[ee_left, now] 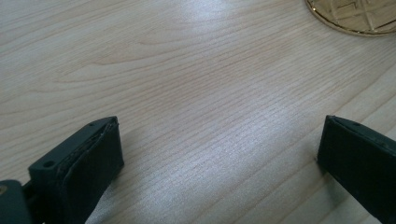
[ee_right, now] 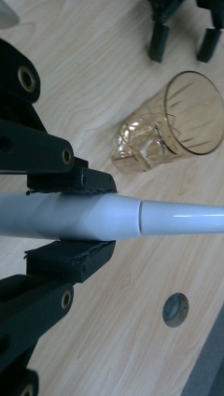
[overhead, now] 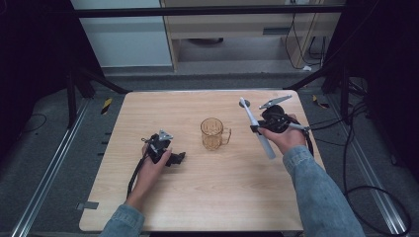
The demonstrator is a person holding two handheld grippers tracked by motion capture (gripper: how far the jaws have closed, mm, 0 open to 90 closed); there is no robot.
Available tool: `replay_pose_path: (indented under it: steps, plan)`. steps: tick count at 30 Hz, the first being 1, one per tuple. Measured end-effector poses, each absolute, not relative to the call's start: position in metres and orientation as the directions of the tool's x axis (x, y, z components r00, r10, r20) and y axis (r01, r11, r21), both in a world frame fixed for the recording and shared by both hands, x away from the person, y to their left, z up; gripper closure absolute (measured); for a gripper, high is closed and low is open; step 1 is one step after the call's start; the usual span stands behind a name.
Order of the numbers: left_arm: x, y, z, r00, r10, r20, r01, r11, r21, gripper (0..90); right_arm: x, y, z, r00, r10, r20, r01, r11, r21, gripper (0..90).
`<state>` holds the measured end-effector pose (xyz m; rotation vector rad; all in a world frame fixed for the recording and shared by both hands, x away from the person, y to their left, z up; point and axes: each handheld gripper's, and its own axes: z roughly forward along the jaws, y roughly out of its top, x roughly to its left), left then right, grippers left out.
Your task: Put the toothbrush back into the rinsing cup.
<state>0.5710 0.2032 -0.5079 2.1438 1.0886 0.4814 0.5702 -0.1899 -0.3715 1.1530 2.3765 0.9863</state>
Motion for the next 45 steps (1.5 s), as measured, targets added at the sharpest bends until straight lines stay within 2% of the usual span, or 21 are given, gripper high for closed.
replay_pose_path:
  steps: [7, 21, 45]
  plan:
    - [0.570, 0.204, -0.508, 0.587, 0.809, 0.021, 0.561, -0.425, 0.711, 0.0, 0.572, -0.186, -0.376, -0.589, 0.808, 0.011, 0.566, 0.403, 0.719, 67.3]
    - [0.570, 0.204, -0.508, 0.587, 0.809, 0.021, 0.561, -0.425, 0.710, 0.0, 0.574, -0.165, -0.370, -0.539, 0.842, 0.015, 0.515, 0.316, 0.797, 67.2]
    - [0.570, 0.203, -0.508, 0.584, 0.812, 0.017, 0.562, -0.419, 0.713, 0.0, 0.589, -0.137, -0.343, -0.481, 0.877, -0.020, 0.421, 0.251, 0.872, 67.2]
